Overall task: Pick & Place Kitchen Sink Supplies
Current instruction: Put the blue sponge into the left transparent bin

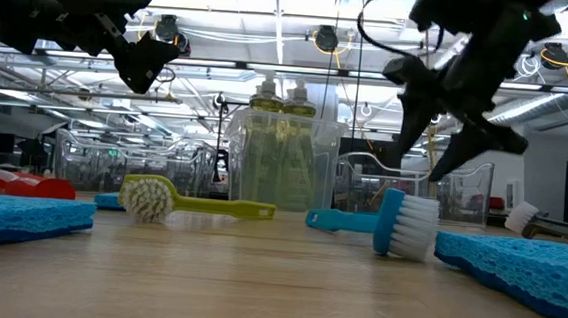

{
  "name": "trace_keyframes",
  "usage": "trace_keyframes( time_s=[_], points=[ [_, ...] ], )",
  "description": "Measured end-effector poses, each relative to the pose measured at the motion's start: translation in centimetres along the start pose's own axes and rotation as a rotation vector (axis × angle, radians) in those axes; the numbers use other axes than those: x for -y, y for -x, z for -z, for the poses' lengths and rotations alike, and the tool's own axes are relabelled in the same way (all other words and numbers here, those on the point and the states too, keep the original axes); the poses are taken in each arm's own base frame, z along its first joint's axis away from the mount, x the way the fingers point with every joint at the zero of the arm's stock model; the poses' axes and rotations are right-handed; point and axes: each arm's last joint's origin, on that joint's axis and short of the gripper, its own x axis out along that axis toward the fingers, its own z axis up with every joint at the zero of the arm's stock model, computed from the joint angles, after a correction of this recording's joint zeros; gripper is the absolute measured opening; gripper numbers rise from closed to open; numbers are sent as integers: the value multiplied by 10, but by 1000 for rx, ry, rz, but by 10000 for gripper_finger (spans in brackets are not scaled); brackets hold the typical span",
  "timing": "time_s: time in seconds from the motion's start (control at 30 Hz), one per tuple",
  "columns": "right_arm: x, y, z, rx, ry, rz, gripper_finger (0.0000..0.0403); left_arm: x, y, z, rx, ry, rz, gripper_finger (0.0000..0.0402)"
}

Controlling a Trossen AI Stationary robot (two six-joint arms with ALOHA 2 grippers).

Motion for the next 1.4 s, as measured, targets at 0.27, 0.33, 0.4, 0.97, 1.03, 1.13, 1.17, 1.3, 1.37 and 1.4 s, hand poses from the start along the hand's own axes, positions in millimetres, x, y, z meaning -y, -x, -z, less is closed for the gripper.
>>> trace_keyframes(
  time_s=[0.27,0.33,0.4,0.97,1.03,1.13,1.17,1.3,1.37,1.4],
  points=[
    [35,-24,10,4,-188,-40,238,-4,15,-9,43,-16,-47,296],
    [41,-28,11,5,-232,-65,238,-3,23,-11,38,3,-60,296],
    [45,-31,12,5,-258,-83,238,-1,30,-11,31,8,-64,296],
    [49,-33,12,54,-314,-89,238,16,78,1,-48,-77,-113,296],
    [49,-33,12,53,-314,-89,238,16,80,3,-64,-92,-132,296],
    [49,-33,12,52,-313,-89,238,17,82,2,-52,-111,-139,296],
    [49,-33,12,52,-314,-89,238,17,83,1,-37,-119,-138,296],
    [49,-33,14,46,-308,-90,238,19,85,0,-15,-132,-134,296],
    [48,-32,16,39,-313,-93,238,18,85,4,-15,-128,-134,296],
    [48,-32,18,36,-315,-94,238,17,84,7,-20,-119,-135,296]
  ],
)
